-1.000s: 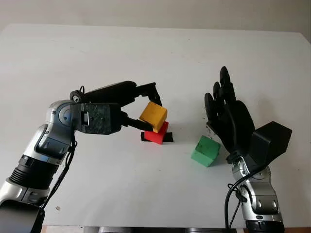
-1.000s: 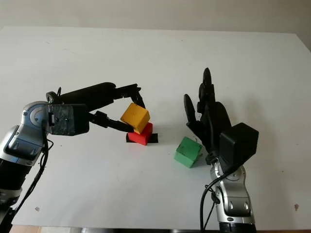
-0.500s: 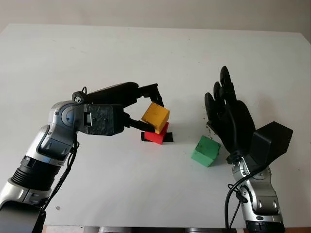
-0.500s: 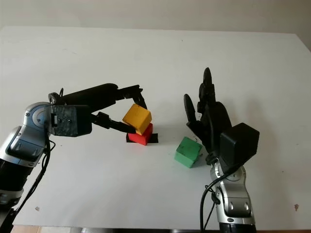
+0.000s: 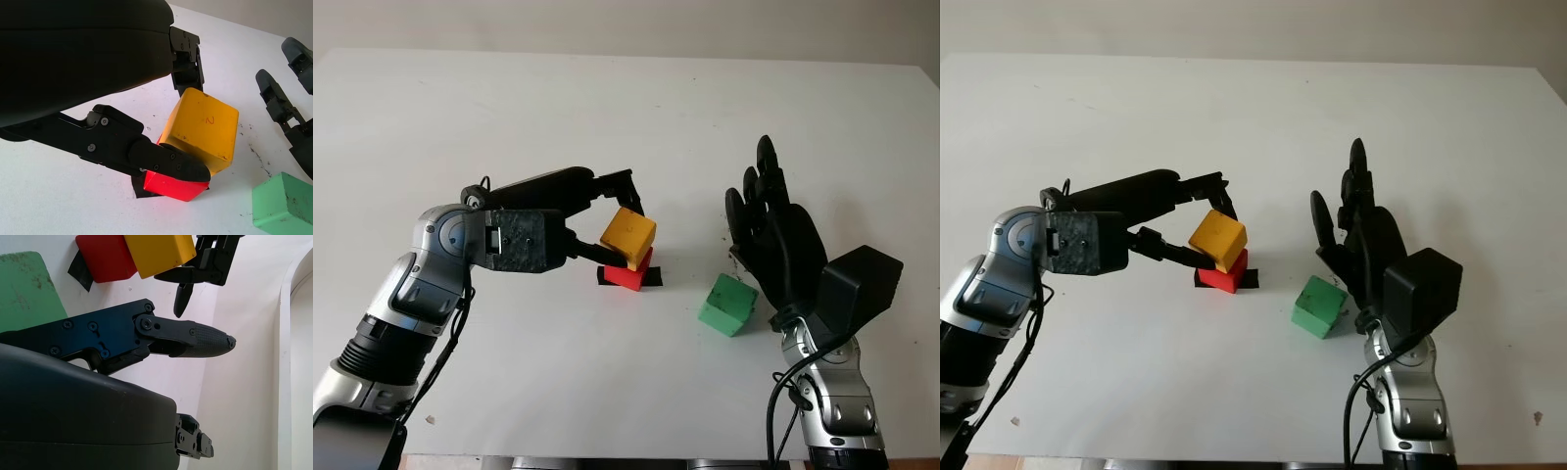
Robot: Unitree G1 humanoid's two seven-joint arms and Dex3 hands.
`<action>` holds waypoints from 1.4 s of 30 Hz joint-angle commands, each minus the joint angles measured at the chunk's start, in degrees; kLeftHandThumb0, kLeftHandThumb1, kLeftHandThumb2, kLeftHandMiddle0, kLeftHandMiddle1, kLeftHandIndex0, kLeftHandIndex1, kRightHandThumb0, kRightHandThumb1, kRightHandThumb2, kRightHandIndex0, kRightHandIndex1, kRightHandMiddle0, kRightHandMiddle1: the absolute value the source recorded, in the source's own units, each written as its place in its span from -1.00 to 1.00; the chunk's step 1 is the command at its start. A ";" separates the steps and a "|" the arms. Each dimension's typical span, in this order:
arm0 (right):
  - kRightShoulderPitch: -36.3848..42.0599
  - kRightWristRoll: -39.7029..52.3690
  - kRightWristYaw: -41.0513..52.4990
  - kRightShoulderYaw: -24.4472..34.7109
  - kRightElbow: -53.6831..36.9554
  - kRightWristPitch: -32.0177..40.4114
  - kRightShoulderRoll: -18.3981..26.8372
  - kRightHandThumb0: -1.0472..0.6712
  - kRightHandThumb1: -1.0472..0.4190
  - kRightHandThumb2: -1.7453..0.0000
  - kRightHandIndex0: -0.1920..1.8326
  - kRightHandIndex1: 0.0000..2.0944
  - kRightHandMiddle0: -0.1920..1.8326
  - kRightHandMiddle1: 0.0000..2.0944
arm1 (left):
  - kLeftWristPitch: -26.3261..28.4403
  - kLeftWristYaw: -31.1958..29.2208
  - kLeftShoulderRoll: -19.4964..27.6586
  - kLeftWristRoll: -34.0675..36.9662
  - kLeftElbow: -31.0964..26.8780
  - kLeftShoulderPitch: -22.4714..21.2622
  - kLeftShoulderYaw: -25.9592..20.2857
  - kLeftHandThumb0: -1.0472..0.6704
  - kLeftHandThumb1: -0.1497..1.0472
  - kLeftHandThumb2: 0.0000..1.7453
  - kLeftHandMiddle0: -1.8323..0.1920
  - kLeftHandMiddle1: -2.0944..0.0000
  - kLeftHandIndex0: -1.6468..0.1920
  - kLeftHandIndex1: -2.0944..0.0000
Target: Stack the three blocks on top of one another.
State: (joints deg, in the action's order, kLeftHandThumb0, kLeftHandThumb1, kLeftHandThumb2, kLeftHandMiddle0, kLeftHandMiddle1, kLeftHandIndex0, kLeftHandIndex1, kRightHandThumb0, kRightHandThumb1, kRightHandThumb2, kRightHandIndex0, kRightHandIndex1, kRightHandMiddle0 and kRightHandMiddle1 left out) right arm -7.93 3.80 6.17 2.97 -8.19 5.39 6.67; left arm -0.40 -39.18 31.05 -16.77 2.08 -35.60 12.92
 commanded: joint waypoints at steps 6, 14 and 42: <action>0.64 -0.12 0.13 0.09 -1.46 0.48 0.38 -0.56 -1.00 0.40 -1.00 -1.00 -1.00 -1.00 | 2.11 -0.84 0.48 -1.34 -1.62 0.97 1.24 -0.36 1.00 -0.88 0.84 0.97 0.71 -0.26; 0.38 0.09 0.45 0.46 -0.83 0.49 0.32 -0.56 -1.00 0.42 -1.00 -1.00 -1.00 -1.00 | 3.76 -1.88 0.73 -2.09 -2.57 0.79 1.55 -0.43 0.99 -0.94 0.97 0.95 0.51 0.71; -0.50 0.10 0.75 0.73 -0.03 0.18 0.84 -0.58 -1.00 0.43 -1.00 -1.00 -1.00 -1.00 | 10.16 6.62 0.41 6.74 -6.46 5.82 -10.28 -0.70 0.93 -0.94 1.00 1.00 1.00 1.00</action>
State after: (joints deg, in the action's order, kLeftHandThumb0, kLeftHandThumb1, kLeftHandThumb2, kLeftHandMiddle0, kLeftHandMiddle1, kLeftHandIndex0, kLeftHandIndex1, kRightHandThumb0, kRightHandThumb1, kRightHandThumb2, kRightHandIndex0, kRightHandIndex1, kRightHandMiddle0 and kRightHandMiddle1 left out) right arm -7.97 3.91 6.84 3.29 -8.42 5.97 6.93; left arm 10.42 -33.62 32.05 -10.37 -4.80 -30.46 3.68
